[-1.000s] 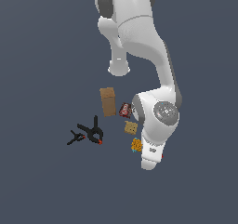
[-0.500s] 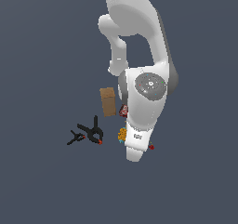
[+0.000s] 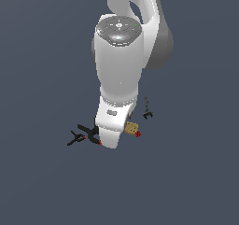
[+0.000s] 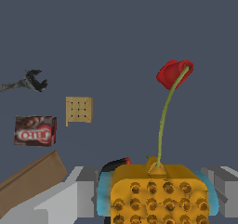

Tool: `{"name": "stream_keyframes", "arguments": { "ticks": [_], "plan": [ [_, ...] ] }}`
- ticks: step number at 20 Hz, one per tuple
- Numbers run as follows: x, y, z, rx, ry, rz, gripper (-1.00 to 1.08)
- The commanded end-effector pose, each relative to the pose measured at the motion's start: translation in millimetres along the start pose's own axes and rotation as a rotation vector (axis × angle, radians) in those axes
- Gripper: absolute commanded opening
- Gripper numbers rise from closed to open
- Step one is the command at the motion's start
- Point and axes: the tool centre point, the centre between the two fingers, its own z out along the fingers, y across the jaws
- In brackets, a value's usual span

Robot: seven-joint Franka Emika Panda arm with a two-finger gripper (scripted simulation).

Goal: Pick up a designated object from a clutter of objects.

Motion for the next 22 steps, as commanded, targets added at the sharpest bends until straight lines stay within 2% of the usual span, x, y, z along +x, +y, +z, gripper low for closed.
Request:
{"name": "stream_keyframes", "arguments": {
  "ticks": [1, 12, 22],
  "plan": [
    [-17.0, 2.2, -26.9, 0.000, 0.001, -0.001, -1.00],
    [-83.8, 15.7, -130.6, 0.000, 0.001, 0.000, -1.00],
    [-110.8, 23.7, -172.2, 0.000, 0.000, 0.001, -1.00]
  ]
}}
